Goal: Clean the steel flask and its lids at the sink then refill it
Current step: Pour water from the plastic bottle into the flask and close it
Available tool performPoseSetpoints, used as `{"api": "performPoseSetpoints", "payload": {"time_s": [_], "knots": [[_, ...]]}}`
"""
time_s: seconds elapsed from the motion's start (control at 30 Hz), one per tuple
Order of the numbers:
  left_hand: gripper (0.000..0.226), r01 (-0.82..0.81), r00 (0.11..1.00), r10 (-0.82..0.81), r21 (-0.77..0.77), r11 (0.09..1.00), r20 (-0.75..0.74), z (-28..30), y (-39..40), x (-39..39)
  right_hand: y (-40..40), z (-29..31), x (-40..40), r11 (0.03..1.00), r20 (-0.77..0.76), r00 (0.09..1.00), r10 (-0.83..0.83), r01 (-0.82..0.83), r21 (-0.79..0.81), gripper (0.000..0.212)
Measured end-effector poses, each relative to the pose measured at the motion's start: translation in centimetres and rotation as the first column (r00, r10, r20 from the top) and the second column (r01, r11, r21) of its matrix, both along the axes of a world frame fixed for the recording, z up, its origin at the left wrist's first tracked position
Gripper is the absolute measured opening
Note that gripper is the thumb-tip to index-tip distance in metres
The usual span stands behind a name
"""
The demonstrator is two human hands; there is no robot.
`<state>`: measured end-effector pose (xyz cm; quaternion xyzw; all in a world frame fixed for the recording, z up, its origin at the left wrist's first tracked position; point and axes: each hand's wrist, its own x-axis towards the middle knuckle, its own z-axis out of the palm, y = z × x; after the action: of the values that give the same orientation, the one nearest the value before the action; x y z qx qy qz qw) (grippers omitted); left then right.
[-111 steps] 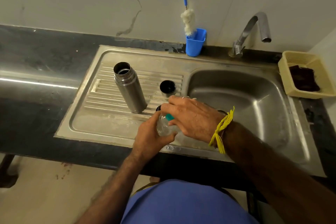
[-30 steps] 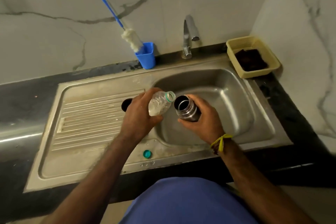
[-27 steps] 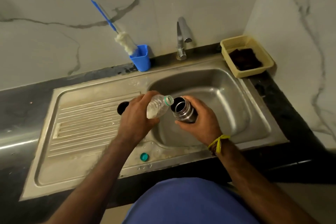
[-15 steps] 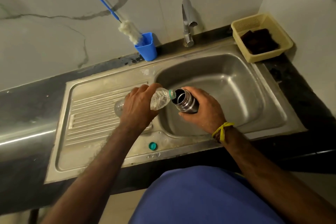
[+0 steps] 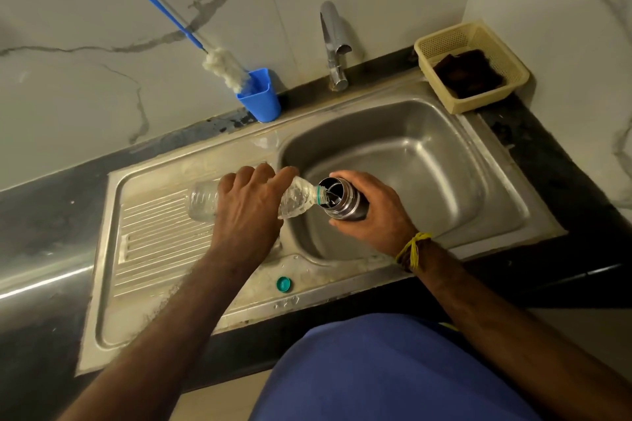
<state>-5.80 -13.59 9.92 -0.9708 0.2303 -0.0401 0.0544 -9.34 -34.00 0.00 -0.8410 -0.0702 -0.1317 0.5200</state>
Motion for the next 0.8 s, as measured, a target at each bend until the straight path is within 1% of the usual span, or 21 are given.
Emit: {"api": "performPoseSetpoints", "payload": {"time_s": [0.07, 0.4, 0.6, 0.8], "knots": [[0.077, 0.018, 1.000, -0.019, 0.013, 1.000, 0.024, 0.13, 0.01, 0.11, 0.05, 0.04, -0.03, 1.000, -0.002, 1.000, -0.002, 0.002, 0.003, 0.072], [0.066, 0.026, 1.000, -0.026, -0.018, 0.999, 0.017, 0.25, -0.44, 0.35, -0.13, 0.12, -0.49, 0.999, -0.006, 0.999, -0.041, 0.041, 0.000, 0.072], [0.069, 0.022, 1.000, -0.022, -0.015, 1.000, 0.011, 0.14, -0.48, 0.52, 0.03, 0.17, -0.80, 0.999, -0.025, 0.999, -0.046, 0.046, -0.008, 0.072], [0.072, 0.020, 1.000, -0.021, 0.028, 0.999, 0.009, 0.22, -0.72, 0.43, 0.03, 0.03, -0.96, 0.999, -0.022, 0.999, -0.044, 0.044, -0.012, 0.071]]}}
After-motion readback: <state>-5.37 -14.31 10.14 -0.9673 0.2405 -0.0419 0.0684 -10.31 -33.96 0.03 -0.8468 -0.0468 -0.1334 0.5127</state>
